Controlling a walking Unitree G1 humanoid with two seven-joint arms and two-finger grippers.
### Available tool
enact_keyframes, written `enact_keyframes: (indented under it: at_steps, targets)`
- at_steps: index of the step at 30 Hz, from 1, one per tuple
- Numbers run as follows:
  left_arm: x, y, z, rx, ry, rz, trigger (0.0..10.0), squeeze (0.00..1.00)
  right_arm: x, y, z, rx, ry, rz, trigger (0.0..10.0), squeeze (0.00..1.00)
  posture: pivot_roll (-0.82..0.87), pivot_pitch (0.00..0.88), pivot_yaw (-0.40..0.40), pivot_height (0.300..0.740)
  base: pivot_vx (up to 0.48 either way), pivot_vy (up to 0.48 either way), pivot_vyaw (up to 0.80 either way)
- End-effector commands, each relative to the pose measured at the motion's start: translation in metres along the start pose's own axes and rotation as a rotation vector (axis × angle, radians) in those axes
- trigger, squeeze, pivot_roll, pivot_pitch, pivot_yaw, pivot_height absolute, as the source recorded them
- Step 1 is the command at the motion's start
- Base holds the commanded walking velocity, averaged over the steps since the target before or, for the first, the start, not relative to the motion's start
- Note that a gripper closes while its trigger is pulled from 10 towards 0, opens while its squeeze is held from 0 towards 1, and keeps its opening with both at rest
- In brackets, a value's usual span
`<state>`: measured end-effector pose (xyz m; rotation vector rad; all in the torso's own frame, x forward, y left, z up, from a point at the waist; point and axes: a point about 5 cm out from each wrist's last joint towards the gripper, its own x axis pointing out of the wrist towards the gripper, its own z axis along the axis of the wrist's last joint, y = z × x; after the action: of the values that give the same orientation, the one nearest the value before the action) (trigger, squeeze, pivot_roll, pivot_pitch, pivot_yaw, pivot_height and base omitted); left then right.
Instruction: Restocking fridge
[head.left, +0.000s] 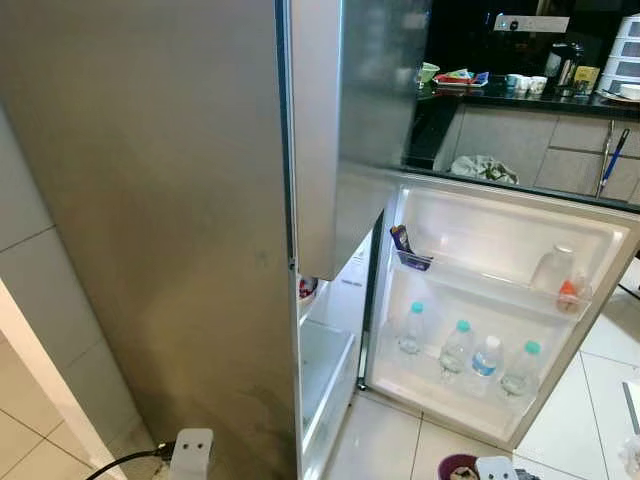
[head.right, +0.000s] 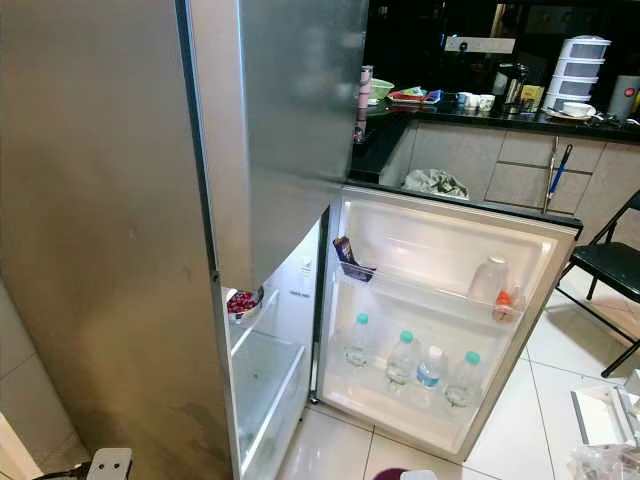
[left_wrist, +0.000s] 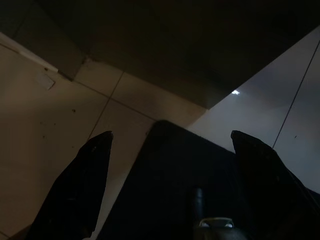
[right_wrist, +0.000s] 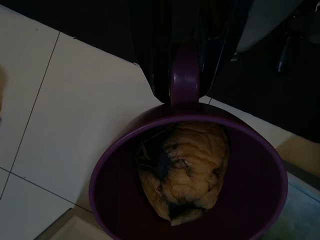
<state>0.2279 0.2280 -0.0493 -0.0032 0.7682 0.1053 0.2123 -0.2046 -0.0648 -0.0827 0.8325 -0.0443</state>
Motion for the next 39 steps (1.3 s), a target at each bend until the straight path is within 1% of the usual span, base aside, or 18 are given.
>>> enact_keyframes:
  at_steps: [1,7,8,9,10,11,12,14,16,19,21,22,24,27,30,31,39]
  targets:
    - [0.0,-0.004,-0.002,-0.003,0.004,-0.014,10.0,0.0,0.001,-0.004,0.008,0.01,-0.038,-0.015,10.0,0.0,-0.05,0.002,-0.018,0.734,0.0,0.0,0.0]
    - [-0.001,-0.008,-0.005,-0.019,-0.004,-0.022,10.0,0.0,0.0,-0.003,0.007,0.007,-0.043,-0.005,10.0,0.0,-0.04,0.018,-0.017,0.734,0.0,0.0,0.0]
    - [0.0,-0.01,-0.002,-0.019,-0.021,-0.034,10.0,0.0,0.0,-0.002,0.007,0.008,-0.045,0.005,10.0,0.0,-0.04,0.019,-0.017,0.734,0.0,0.0,0.0]
    - [0.001,-0.015,0.007,-0.031,-0.072,-0.068,10.0,0.0,0.001,0.001,0.008,-0.004,-0.054,0.022,10.0,0.0,-0.05,0.02,-0.024,0.734,0.0,0.0,0.0]
    - [0.001,-0.015,0.007,-0.031,-0.072,-0.068,10.0,0.0,0.001,0.001,0.008,-0.004,-0.054,0.022,10.0,0.0,-0.05,0.02,-0.024,0.734,0.0,0.0,0.0]
    - [0.001,-0.016,0.011,0.011,-0.088,-0.08,10.0,0.0,0.001,0.003,0.01,-0.011,-0.06,0.033,10.0,0.0,-0.05,0.022,-0.027,0.734,0.0,0.0,0.0]
    - [0.001,-0.017,0.011,0.052,-0.079,-0.094,10.0,0.0,0.001,0.004,0.01,-0.016,-0.061,0.036,10.0,0.0,-0.05,0.024,-0.032,0.734,0.0,0.0,0.0]
    - [0.001,-0.017,0.006,0.106,-0.051,-0.111,10.0,0.0,0.001,0.005,0.011,-0.031,-0.061,0.041,10.0,0.0,-0.05,0.023,-0.034,0.734,0.0,0.0,0.0]
    - [0.0,-0.015,0.0,0.136,-0.022,-0.104,10.0,0.0,0.001,0.006,0.011,-0.061,-0.059,0.049,10.0,0.0,-0.05,0.025,-0.025,0.734,0.0,0.0,0.0]
    - [0.0,-0.013,0.0,0.124,-0.019,-0.083,10.0,0.0,0.002,0.007,0.012,-0.075,-0.059,0.055,10.0,0.0,-0.05,0.025,-0.022,0.734,0.0,0.0,0.0]
    - [0.0,-0.006,0.002,0.064,-0.031,-0.02,10.0,0.0,0.002,0.008,0.012,-0.069,-0.06,0.049,10.0,0.0,-0.05,0.028,-0.006,0.734,0.0,0.0,0.0]
    - [0.0,-0.004,0.002,0.037,-0.034,-0.007,10.0,0.0,0.001,0.008,0.011,-0.058,-0.061,0.047,10.0,0.0,-0.05,0.028,-0.004,0.734,0.0,0.0,0.0]
    - [-0.001,-0.003,0.001,0.027,-0.033,-0.006,10.0,0.0,0.001,0.008,0.011,-0.053,-0.063,0.046,10.0,0.0,-0.06,0.029,0.0,0.734,0.0,0.0,0.0]
    - [-0.002,-0.004,-0.005,0.052,-0.01,-0.008,10.0,0.0,0.002,0.008,0.015,-0.066,-0.079,0.05,10.0,0.0,-0.06,0.04,0.0,0.734,0.0,0.0,0.0]
    - [-0.002,-0.004,-0.005,0.044,-0.009,-0.002,10.0,0.0,0.002,0.007,0.016,-0.07,-0.085,0.052,10.0,0.0,-0.06,0.04,0.0,0.734,0.0,0.0,0.0]
    - [-0.001,-0.004,-0.003,0.026,-0.017,0.006,10.0,0.0,0.002,0.009,0.018,-0.074,-0.102,0.064,10.0,0.0,-0.06,0.048,0.0,0.734,0.0,0.0,0.8]
    - [-0.001,-0.002,-0.002,0.026,-0.019,0.007,10.0,0.0,0.002,0.014,0.022,-0.08,-0.12,0.078,10.0,0.0,-0.05,0.056,0.005,0.734,0.0,0.0,0.8]
